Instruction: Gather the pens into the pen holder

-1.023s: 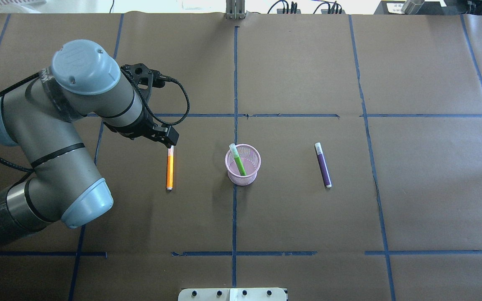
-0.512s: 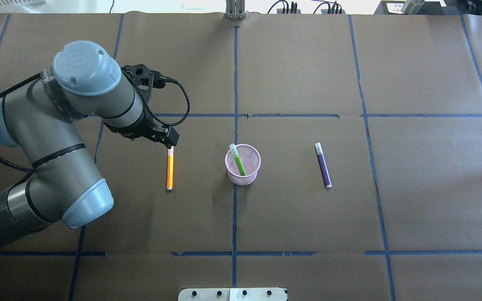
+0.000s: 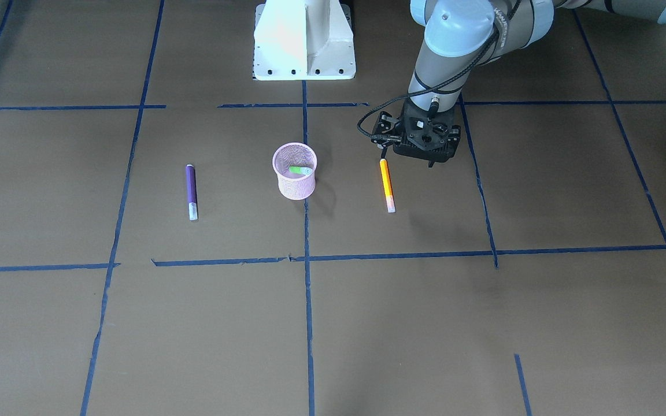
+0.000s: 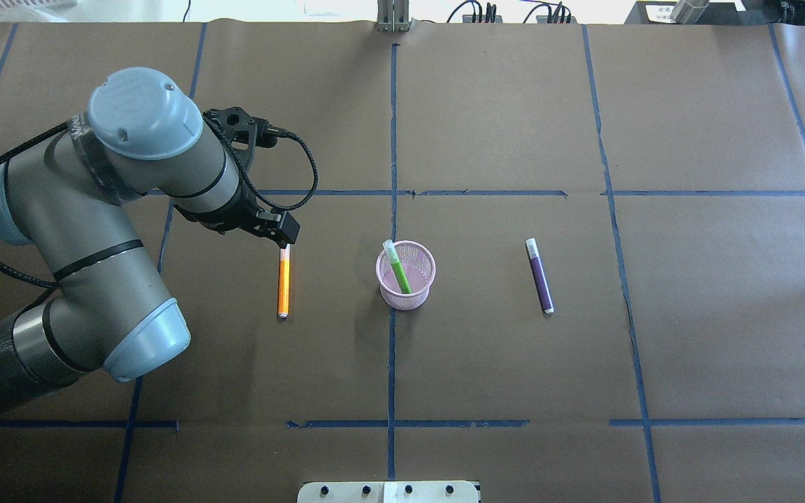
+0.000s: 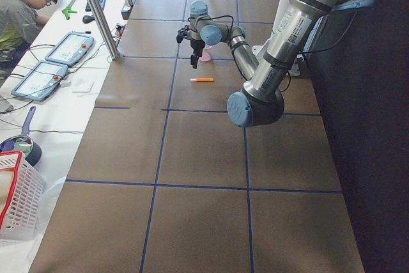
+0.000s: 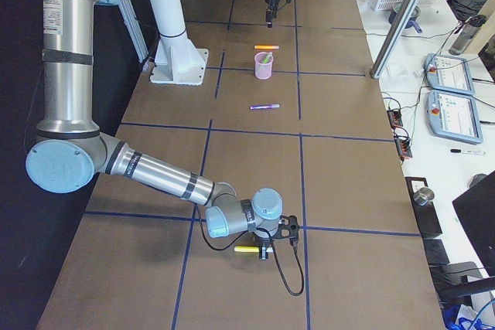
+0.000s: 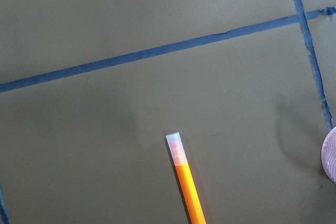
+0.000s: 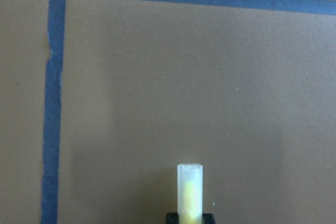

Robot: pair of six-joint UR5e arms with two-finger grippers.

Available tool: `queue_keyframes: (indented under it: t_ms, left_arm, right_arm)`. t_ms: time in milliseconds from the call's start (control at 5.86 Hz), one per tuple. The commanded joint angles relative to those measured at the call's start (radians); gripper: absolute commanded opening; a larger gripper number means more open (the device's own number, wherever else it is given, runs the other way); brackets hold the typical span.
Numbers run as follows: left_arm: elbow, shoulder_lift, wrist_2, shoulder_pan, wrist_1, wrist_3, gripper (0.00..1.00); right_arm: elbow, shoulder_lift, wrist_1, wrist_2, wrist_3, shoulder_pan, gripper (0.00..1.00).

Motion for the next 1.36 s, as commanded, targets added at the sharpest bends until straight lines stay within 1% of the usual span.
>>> queue_keyframes:
  t_ms: [0,341,512,682,853,1023,1194]
  left_arm:
    - [0.000,0.000,-0.001,0.000,-0.001,0.000,1.00]
    - [0.001,0.000,-0.001,0.000,0.000,-0.002,1.00]
    - [0.003,0.001,-0.001,0.000,-0.001,0.000,1.00]
    - [0.003,0.001,-0.001,0.000,-0.001,0.000,1.00]
    - [0.005,0.001,-0.001,0.000,-0.001,0.003,1.00]
    - [0.003,0.001,-0.001,0.000,-0.001,0.006,1.00]
    - [0.005,0.001,-0.001,0.000,-0.001,0.008,1.00]
  right_arm:
    - [0.018,0.004,0.013,0.004,-0.002,-0.006,0.00]
    - [0.158,0.003,0.007,0.038,0.008,0.001,0.00]
    - [0.235,0.006,0.007,0.077,0.012,0.005,0.00]
    - [0.330,0.009,0.014,0.081,0.013,0.005,0.00]
    - [0.407,0.049,0.018,0.084,0.013,0.002,0.00]
    - [0.470,0.139,0.009,0.088,0.091,-0.047,0.00]
    - [0.510,0.203,0.015,0.076,0.236,-0.117,0.00]
